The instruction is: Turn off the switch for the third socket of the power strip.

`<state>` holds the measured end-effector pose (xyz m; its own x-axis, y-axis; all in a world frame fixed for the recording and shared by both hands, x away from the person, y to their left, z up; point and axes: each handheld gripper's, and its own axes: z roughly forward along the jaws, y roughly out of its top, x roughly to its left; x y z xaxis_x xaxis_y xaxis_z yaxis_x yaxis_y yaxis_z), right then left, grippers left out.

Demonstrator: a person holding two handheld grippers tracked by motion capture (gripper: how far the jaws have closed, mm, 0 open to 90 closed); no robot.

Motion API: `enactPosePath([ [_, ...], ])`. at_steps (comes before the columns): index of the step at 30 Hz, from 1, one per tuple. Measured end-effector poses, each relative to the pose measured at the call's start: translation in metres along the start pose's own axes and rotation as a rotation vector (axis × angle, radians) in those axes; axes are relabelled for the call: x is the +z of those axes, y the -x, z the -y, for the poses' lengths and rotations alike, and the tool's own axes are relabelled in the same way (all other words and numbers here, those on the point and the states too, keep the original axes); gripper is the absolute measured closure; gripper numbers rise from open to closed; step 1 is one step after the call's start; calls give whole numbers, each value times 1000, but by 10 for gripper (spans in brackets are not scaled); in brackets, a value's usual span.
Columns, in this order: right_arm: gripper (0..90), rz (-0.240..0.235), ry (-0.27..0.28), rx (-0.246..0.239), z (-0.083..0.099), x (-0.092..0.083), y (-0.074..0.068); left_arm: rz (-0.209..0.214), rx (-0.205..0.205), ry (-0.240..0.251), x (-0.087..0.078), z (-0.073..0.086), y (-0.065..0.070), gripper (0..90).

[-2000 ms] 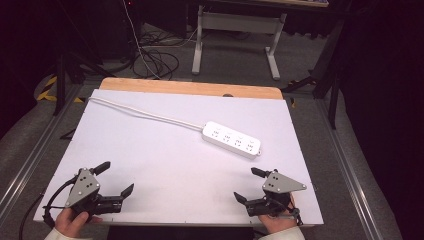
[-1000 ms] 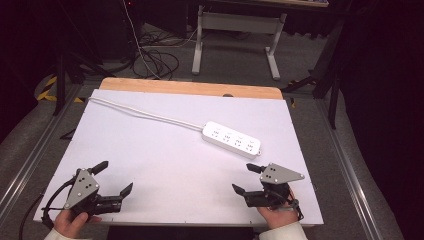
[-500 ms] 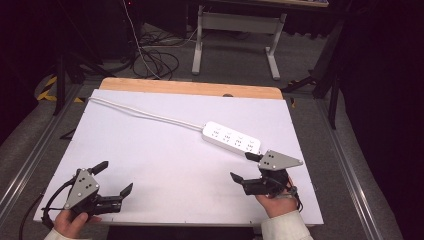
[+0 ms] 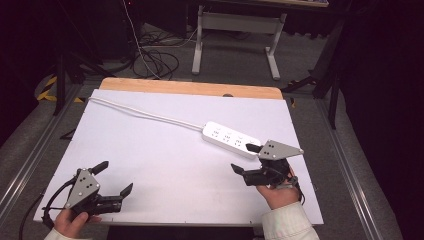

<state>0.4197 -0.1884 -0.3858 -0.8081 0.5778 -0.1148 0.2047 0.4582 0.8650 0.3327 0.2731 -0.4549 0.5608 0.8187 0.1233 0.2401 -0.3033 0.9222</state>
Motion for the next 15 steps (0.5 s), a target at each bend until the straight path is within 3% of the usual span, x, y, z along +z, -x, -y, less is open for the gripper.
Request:
enactPosePath([
  [7,285,25,-20,-10,-4,3,0,16,6,-25,0,0,-2,40],
  [8,331,54,-24,-13,-6,3,-1,15,5,-24,0,0,-2,40],
  [10,354,63,-29,-14,-7,3,0,17,7,-22,-1,0,-2,40],
  [11,425,68,-37,-11,-10,3,2,17,7,-22,-1,1,-2,40],
  [15,520,80,-44,-19,-18,3,9,14,9,-22,-1,0,-1,41],
])
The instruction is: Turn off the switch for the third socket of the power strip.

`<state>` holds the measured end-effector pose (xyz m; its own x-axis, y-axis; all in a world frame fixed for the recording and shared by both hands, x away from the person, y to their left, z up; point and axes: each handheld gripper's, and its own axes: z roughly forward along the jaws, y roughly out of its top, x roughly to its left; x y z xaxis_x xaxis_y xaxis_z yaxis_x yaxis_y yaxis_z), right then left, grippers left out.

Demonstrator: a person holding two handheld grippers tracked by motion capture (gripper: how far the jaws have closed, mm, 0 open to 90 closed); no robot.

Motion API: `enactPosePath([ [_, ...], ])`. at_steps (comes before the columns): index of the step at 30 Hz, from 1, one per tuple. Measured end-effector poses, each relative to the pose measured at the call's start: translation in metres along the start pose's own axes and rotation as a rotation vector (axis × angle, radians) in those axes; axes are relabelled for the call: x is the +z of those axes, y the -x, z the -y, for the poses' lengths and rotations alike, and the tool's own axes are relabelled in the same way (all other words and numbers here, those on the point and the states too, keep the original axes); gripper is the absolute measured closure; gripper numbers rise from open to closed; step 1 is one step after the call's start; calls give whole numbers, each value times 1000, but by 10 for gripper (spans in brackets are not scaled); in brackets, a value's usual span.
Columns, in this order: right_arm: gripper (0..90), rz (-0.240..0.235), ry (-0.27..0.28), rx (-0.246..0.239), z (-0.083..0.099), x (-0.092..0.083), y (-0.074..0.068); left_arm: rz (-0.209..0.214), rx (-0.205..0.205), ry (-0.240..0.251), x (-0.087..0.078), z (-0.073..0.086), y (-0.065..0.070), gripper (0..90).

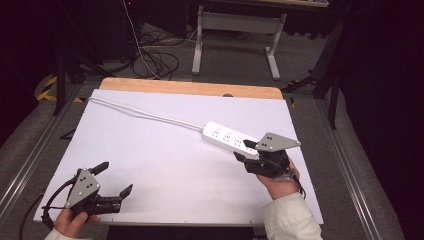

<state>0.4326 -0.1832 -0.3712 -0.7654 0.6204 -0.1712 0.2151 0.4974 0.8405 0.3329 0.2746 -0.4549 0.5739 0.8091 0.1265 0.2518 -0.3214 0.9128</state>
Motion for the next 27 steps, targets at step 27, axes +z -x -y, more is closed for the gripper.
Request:
enactPosePath([
  [27,900,120,-138,79,-17,45,49,-33,-8,24,-8,0,0,41],
])
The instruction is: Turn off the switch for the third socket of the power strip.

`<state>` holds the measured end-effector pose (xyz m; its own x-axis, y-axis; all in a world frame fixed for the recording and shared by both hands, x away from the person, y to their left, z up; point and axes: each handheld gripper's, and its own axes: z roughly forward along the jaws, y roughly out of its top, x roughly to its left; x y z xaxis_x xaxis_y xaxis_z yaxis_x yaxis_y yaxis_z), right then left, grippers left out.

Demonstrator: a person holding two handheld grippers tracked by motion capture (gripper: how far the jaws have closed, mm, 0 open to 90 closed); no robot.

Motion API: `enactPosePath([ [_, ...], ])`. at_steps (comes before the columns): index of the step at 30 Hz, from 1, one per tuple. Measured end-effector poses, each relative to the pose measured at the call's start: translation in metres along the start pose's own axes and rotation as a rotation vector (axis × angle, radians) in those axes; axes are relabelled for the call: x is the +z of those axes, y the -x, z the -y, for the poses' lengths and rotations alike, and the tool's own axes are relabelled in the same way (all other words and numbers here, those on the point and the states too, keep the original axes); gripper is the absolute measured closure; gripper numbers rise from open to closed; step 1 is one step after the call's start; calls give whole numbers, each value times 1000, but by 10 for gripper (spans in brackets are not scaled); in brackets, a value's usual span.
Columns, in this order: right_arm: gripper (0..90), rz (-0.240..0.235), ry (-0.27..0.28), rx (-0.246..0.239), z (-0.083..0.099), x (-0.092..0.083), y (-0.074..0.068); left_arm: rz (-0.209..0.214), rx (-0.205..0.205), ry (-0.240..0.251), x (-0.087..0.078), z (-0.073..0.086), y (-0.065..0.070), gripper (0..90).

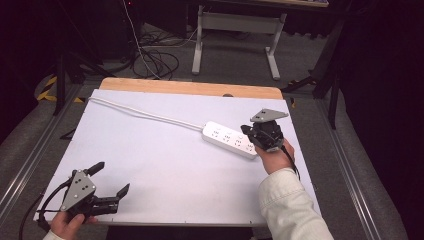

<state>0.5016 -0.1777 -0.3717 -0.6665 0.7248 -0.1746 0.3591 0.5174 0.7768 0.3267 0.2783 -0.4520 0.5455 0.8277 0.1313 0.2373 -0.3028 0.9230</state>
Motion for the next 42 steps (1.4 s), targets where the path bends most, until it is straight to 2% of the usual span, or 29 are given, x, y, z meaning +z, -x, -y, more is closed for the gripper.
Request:
enactPosePath([
  [6,900,-6,-33,57,1,21,12,4,-3,0,0,0,0,41],
  [16,900,5,-76,111,5,43,21,7,1,3,0,0,0,41],
  [20,900,4,-90,124,7,48,24,11,-3,1,0,0,0,41],
  [28,900,-7,-131,204,11,62,32,12,-4,1,0,0,0,41],
  [37,900,0,-192,230,15,73,36,14,-4,0,0,0,0,41],
  [42,900,-5,-208,236,17,77,37,15,-1,0,1,0,0,41],
])
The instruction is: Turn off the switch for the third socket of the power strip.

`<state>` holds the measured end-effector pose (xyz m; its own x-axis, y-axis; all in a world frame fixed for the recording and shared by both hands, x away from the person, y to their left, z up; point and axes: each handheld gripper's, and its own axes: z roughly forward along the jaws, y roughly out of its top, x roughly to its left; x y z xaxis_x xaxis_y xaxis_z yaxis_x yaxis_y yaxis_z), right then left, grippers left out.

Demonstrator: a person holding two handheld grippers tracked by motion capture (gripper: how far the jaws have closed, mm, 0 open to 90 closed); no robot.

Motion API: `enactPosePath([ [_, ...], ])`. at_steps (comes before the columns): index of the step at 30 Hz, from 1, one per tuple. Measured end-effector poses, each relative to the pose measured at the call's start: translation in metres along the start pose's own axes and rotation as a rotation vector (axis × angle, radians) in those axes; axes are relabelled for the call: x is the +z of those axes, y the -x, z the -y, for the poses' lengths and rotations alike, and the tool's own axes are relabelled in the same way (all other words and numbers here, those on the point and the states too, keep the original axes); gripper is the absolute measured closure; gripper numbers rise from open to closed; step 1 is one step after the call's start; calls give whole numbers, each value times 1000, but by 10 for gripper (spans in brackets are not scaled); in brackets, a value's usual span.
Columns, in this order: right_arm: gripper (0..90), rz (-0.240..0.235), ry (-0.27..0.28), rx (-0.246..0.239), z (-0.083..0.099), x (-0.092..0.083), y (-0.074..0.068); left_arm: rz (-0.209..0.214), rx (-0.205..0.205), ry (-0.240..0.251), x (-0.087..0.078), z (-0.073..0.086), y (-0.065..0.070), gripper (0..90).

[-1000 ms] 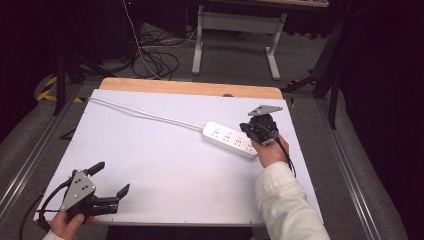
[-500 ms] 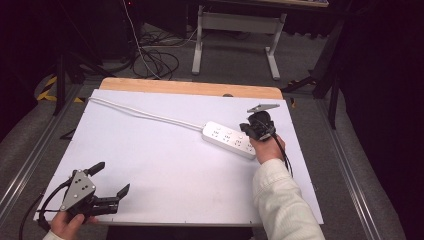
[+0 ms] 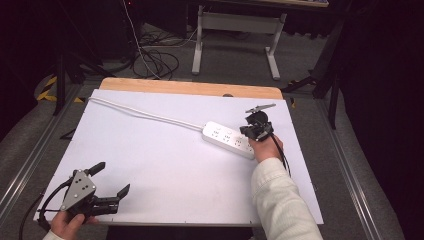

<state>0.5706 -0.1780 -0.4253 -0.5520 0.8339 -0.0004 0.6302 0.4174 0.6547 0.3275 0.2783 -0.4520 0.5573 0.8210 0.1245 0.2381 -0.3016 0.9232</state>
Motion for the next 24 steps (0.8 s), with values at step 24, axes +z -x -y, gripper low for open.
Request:
enactPosePath([
  [24,900,18,-70,-13,2,15,-2,4,1,-3,0,0,0,42],
])
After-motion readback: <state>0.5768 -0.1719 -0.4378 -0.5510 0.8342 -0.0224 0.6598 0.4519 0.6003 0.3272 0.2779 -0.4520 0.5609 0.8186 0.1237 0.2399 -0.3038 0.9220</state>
